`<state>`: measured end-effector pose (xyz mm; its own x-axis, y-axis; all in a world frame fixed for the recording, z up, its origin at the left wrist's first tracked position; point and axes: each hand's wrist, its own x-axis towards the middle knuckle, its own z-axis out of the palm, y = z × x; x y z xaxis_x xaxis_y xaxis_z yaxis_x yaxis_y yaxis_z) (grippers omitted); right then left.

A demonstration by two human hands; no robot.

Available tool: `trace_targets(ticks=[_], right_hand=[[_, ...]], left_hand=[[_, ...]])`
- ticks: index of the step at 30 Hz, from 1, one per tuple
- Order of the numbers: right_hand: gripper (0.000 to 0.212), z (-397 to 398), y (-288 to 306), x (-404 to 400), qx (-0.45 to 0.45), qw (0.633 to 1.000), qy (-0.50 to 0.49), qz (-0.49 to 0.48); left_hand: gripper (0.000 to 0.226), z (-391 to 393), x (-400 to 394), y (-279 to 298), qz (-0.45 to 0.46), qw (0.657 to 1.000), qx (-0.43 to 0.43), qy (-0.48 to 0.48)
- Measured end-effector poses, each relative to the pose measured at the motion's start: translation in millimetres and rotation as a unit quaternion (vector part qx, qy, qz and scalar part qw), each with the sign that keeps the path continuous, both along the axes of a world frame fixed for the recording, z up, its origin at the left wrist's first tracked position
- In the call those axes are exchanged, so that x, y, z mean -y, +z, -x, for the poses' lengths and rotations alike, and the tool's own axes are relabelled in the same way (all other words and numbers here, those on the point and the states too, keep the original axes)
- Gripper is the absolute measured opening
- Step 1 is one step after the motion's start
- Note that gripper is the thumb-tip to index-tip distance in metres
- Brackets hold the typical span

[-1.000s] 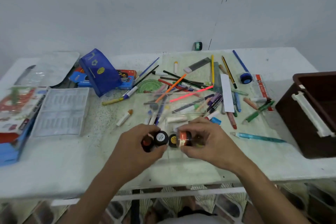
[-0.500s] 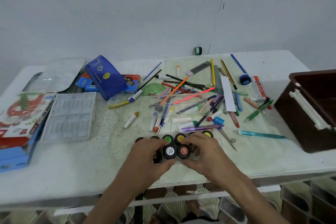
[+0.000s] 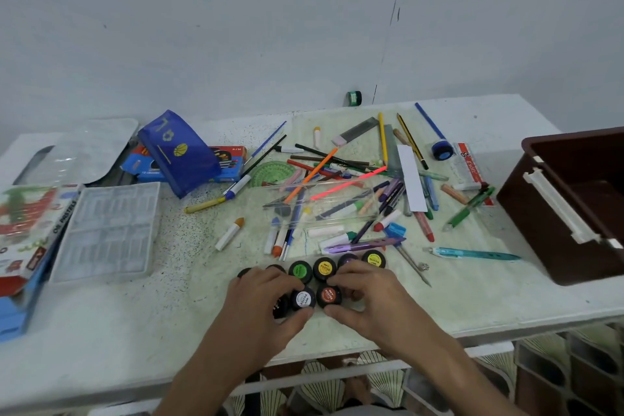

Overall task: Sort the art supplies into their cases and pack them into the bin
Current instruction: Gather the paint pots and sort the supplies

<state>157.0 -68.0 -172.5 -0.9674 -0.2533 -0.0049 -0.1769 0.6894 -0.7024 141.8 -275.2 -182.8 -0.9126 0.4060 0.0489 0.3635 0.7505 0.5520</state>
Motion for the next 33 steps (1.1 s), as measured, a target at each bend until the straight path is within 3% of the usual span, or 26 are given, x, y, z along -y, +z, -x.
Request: trace_targets(ticks=[4,8,11,14,19,23,26,33], right_hand=[[0.035,13,13,-17,-0.009,1.0,-0.003,0.014],[0.028,51,27,-60,-0.058,0.99,-0.116,0.061],[0.02,95,32,-101,-0.099,0.967,-0.22,0.084],[0.026,134,25,-141,-0.119,0.938,-0.318,0.072],[0.032,163,7,-172,-0.105,0.894,-0.423,0.105],[0.05,171,-7,-179,-0.08,0.879,-0.455,0.115],[0.055,176,-10,-183,-0.049,0.877,-0.463,0.116],[0.03,188,-17,-187,-0.067,0.893,-0.442,0.053]], left_hand=[[0.035,22,-7,22,-0.026,0.999,0.029,-0.016],[0.022,77,-34,47,-0.06,0.998,-0.008,-0.007],[0.021,135,-71,57,-0.088,0.996,-0.009,0.005],[0.025,198,-111,56,-0.103,0.994,-0.027,0.003],[0.042,291,-161,40,-0.067,0.996,-0.052,0.026],[0.051,338,-180,25,-0.071,0.995,-0.048,0.059],[0.052,362,-184,13,-0.035,0.997,-0.058,0.027],[0.043,390,-193,0,0.066,0.993,-0.096,-0.026]])
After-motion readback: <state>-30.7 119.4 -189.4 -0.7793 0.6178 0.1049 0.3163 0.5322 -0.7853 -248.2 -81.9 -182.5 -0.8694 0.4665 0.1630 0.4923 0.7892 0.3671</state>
